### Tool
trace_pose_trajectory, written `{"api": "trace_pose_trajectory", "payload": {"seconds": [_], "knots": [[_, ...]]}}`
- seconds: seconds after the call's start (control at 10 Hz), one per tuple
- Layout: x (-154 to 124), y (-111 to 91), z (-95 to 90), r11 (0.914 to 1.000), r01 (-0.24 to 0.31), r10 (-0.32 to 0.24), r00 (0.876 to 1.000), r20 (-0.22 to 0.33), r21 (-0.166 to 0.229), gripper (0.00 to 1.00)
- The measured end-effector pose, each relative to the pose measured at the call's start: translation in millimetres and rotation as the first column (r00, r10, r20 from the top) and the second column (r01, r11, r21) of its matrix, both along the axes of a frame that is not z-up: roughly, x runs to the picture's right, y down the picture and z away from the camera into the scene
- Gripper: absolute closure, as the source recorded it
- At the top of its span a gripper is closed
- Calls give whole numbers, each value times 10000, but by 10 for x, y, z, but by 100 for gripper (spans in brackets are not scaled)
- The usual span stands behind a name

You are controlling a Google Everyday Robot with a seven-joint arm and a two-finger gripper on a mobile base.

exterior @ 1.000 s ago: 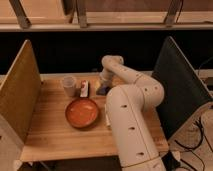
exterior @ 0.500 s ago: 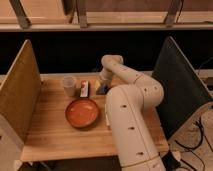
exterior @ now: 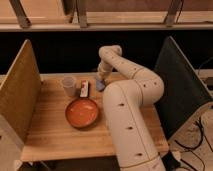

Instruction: Place the white sponge in the ceramic bowl

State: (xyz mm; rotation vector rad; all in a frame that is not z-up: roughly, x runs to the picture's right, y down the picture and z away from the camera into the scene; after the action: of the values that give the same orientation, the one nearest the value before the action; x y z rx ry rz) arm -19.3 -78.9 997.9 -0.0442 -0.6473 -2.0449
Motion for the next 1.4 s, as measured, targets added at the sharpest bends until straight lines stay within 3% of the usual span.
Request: {"api": "trace_pose_trajectory", "payload": {"seconds": [0.4, 0.8, 1.0, 1.4], "knots": [[-304, -280, -383, 9962, -321, 270, 9976, 644, 808, 100], [-505, -313, -892, 9917, -529, 424, 9950, 908, 1168, 100], [-607, -189, -1117, 9938, -415, 313, 9946, 986, 1030, 100], [-751, 280, -1566, 10000, -88, 84, 9966, 820, 42, 100]]}}
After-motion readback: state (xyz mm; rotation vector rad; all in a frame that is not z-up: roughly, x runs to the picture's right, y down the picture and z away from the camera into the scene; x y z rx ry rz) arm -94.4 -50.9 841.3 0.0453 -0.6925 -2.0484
